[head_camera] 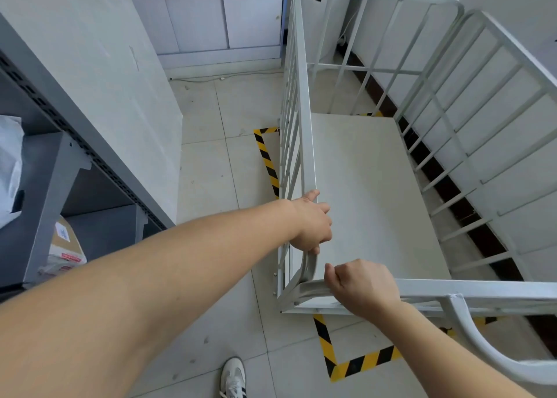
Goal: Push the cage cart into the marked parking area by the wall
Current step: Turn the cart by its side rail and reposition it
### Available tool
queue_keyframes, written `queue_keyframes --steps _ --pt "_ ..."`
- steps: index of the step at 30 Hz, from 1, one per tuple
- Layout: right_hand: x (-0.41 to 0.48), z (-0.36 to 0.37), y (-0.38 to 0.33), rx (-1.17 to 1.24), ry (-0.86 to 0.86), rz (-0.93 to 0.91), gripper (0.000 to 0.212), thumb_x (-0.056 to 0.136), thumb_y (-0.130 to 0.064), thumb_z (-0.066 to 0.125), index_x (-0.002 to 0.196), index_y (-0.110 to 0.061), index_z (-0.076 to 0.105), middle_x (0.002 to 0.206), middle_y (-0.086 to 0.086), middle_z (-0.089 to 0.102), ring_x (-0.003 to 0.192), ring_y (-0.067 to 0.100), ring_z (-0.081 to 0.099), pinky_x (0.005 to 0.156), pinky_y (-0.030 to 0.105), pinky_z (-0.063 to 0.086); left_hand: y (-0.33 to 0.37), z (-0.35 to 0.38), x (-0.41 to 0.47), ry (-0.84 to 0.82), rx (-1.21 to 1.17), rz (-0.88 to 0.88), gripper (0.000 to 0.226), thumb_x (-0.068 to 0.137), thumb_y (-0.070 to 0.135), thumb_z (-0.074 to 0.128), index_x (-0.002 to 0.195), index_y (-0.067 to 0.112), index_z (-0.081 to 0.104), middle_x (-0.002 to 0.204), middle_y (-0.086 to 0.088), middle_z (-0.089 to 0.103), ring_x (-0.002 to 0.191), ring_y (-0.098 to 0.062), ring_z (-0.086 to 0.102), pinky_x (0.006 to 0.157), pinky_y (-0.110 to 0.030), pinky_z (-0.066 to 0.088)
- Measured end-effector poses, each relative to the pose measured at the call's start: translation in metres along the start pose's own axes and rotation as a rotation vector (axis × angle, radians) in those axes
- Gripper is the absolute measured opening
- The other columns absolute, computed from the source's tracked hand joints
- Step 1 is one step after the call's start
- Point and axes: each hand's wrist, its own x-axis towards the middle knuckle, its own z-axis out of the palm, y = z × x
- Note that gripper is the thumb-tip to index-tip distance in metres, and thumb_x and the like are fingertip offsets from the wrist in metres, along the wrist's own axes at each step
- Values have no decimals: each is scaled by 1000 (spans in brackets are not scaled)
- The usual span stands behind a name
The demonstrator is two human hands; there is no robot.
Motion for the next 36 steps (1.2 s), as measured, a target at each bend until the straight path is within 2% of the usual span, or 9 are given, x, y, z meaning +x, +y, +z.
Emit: queue_keyframes --steps 4,8,12,16,22,28,32,36 --pt "-3 1 1 1 -6 -12 56 97 -43 20 52 -14 36 48 1 34 42 17 32 44 30 25 1 0 3 -35 -16 16 35 100 41 37 120 21 58 116 0 55 128 -25 33 114 -61 -1" --pt "2 3 2 13 5 3 57 96 -44 20 53 -12 39 48 2 37 44 19 36 47 30 30 -3 -1 3 -41 -22 15 38 100 43 34 123 22 56 121 -2 54 130 -26 31 115 -59 -6" --pt "4 3 1 23 1 7 57 96 -44 20 52 -12 39 48 3 36 43 18 34 45 30 29 -5 -1 6 -77 15 17 42 101 42 32 126 18 56 126 -6 52 134 -29 28 114 -60 -9" --pt "-3 1 2 -7 -7 2 57 97 -43 20 52 -11 35 48 3 33 42 18 30 43 29 23 3 1 8 -77 11 28 41 102 40 33 122 15 59 121 -7 54 130 -30 30 114 -61 -8" --pt "-25 6 19 -42 -43 45 56 96 -44 22 56 -9 38 49 3 35 45 20 33 46 31 27 26 -3 15 -68 -13 69 42 102 40 34 116 13 62 120 -9 57 130 -32 29 114 -59 -5" --pt "-50 9 31 -71 -66 104 54 96 -43 23 54 -11 34 48 4 33 42 16 30 44 26 22 50 -11 25 -70 -42 129 41 102 40 34 114 13 62 118 -8 56 129 -31 30 114 -59 -1" --pt "-47 11 30 -83 -37 118 55 96 -42 23 52 -11 35 47 3 35 41 15 31 43 27 23 47 -11 27 -80 -62 120 42 102 41 32 112 12 61 102 -6 50 126 -30 31 114 -59 1" --pt "-48 13 30 -86 -14 143 55 95 -43 22 53 -11 39 49 4 40 43 15 35 44 26 27 47 -10 29 -77 -65 131 42 102 40 32 108 12 61 98 -5 47 126 -30 30 114 -59 1"
